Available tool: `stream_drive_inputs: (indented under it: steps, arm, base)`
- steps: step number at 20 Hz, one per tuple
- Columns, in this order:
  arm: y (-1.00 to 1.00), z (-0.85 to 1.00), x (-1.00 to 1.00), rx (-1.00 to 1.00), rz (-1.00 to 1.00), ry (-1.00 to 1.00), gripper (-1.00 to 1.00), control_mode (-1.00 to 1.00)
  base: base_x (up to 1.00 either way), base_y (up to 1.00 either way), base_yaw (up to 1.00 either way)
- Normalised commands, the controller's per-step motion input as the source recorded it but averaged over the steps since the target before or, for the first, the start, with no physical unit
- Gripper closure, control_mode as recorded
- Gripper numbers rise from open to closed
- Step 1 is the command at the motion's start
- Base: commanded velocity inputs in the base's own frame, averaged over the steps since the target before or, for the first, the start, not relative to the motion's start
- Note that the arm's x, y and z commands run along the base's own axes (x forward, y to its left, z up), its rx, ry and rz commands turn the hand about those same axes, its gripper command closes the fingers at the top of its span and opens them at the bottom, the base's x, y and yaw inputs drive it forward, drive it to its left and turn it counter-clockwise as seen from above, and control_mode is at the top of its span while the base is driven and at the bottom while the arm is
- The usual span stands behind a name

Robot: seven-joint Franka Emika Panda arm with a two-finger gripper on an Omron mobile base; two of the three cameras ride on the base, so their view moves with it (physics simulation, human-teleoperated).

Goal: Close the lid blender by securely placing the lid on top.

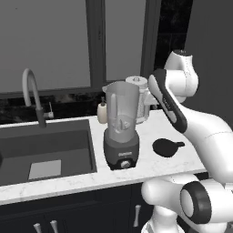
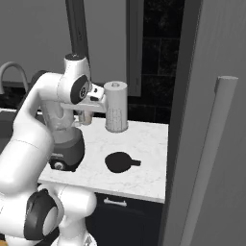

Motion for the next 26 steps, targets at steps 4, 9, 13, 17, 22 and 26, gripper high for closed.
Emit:
stream_drive_inputs:
  steps: [4,9,13,17,22,26]
  arm:
    - [0.11,-0.03,-0.02,-0.03,-0.1,0.0,-1.0,-1.0]
    - [-0.09,-0.14,-0.3,-0.01,-0.4,-0.06,-1.0,-1.0]
    - [-0.45,-0.33,-0.26,0.05,-0.45,-0.13,-1.0,-1.0]
    - [-0.56,-0.3,-0.3,0.17,-0.45,-0.15,-1.0,-1.0]
    - [-0.45,-0.38,-0.13,0.18,-0.41,-0.04,-1.0,-1.0]
    - [-0.54,-0.43,0.0,0.21,-0.35,0.01,-1.0,-1.0]
  base:
    - [0.0,0.0,0.0]
    - [0.0,0.0,0.0]
    - [0.0,0.0,0.0]
    - [0.0,0.0,0.0]
    - [0.0,0.0,0.0]
    - [0.0,0.0,0.0]
